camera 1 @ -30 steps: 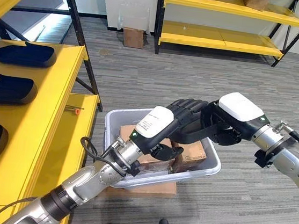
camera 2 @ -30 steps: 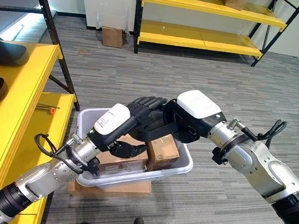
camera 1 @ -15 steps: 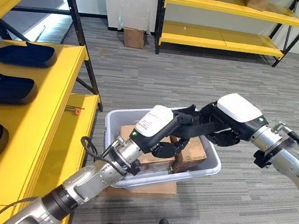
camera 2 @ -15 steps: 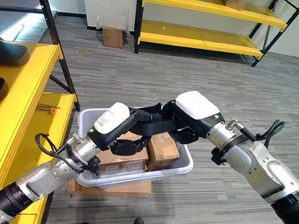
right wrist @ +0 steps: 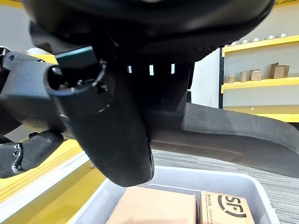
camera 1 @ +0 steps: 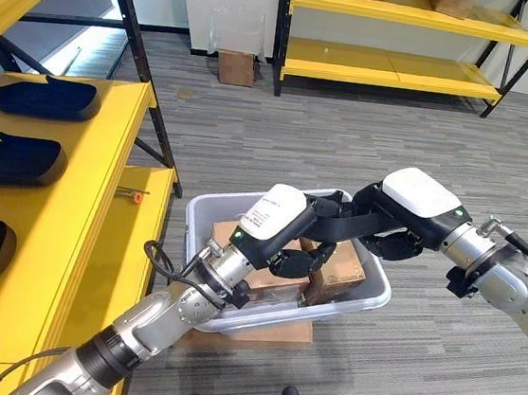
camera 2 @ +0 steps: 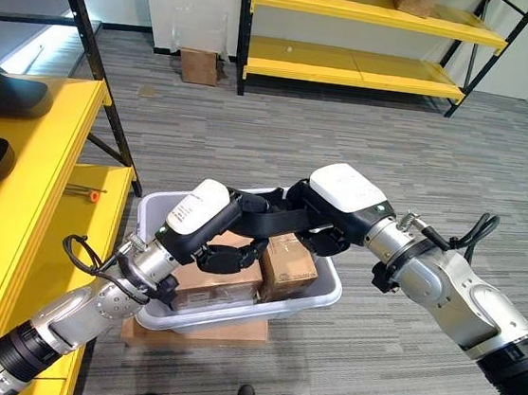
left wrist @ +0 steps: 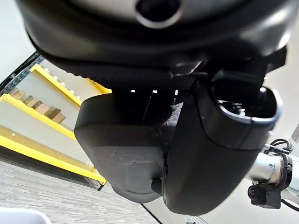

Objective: Move parts from the plastic box to the shelf.

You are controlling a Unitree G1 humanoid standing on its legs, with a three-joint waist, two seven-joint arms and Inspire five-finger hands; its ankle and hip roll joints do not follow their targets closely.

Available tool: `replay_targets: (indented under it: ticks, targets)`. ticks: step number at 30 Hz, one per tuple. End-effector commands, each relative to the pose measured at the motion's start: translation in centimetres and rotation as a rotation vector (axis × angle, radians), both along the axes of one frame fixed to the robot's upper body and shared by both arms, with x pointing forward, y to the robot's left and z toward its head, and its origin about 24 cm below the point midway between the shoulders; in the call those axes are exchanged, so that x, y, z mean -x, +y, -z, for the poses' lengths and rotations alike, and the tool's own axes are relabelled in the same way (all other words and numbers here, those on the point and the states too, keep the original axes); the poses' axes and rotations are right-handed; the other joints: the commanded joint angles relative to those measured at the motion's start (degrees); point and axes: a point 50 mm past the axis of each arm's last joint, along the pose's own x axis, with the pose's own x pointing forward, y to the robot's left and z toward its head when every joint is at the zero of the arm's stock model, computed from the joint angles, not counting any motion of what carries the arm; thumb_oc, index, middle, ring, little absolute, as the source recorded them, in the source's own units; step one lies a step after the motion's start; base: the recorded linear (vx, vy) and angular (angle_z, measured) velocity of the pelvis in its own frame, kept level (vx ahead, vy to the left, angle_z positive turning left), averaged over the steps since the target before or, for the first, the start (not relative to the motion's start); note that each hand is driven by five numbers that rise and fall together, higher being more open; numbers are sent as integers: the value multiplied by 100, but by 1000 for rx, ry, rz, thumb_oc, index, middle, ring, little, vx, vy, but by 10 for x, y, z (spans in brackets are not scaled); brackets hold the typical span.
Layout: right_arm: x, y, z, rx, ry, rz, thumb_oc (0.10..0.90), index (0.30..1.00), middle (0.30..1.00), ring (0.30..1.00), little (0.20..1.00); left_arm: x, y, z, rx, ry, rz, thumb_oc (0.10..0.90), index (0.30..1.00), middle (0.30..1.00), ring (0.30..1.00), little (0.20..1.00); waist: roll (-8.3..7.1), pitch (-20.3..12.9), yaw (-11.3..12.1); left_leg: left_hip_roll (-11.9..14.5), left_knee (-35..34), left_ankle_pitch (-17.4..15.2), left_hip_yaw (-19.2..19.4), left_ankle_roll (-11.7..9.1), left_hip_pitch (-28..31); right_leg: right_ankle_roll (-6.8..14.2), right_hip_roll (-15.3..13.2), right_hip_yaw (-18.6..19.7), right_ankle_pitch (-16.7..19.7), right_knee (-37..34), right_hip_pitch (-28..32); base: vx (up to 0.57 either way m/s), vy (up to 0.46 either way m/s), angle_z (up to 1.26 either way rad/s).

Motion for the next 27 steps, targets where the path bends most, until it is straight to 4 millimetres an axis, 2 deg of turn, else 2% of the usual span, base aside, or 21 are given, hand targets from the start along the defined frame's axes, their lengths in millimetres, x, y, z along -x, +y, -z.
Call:
replay_targets:
  ticks: [1,12,17,18,20,22,24,25,27]
  targets:
    - [2,6,-66,-230,-289,-46,900,1000,1000,1000,1000,-6,-2,-26,100,-102,24,400,300,300,300,300,-181,-516,42,433,-43,-667,-115,-203,482,338,-194,261,-460,-11,307,0,0,0]
    - [27,-20,-59,-394,-317,26,900,1000,1000,1000,1000,-9,29,-25,105,-88,-92,400,300,300,300,300,-46,-548,-96,461,-43,-675,-42,-222,530,330,-177,355,-464,-11,284,-1,-11,-6]
    - [53,-43,-45,-569,-334,106,900,1000,1000,1000,1000,-6,76,-26,119,-95,-277,400,300,300,300,300,116,-556,-211,509,-43,-624,2,-253,538,282,-117,436,-507,17,270,-7,-57,-8]
    - [53,-43,-45,-569,-333,106,900,1000,1000,1000,1000,-6,76,-26,118,-94,-277,400,300,300,300,300,113,-562,-211,512,-43,-624,-1,-255,538,280,-114,433,-508,18,271,-10,-73,-16]
    - [60,-49,-39,-612,-338,137,900,1000,1000,1000,1000,-2,92,-26,127,-96,-338,400,300,300,300,300,172,-557,-235,553,-43,-576,-15,-284,528,245,-60,419,-571,90,265,-22,-93,-11]
    - [66,-55,-31,-657,-337,169,900,1000,1000,1000,1000,3,112,-26,140,-108,-431,400,300,300,300,300,246,-527,-234,658,-43,-470,-47,-328,492,155,78,397,-740,346,190,-55,-150,-2]
    - [67,-55,-30,-669,-328,169,900,1000,1000,1000,1000,5,117,-28,142,-115,-450,400,300,300,300,300,271,-514,-250,710,-43,-429,-68,-350,471,108,156,383,-839,519,117,-73,-121,0]
    - [67,-53,-28,-686,-322,160,900,1000,1000,1000,1000,8,129,-32,144,-145,-504,400,300,300,300,300,317,-423,-195,817,-43,-311,-121,-376,410,8,347,345,-1041,909,-82,-134,-171,2]
    - [66,-51,-28,-692,-312,145,900,1000,1000,1000,1000,10,132,-34,143,-160,-521,400,300,300,300,300,329,-382,-180,888,-43,-230,-166,-404,352,-63,456,305,-1163,1139,-221,-147,-207,7]
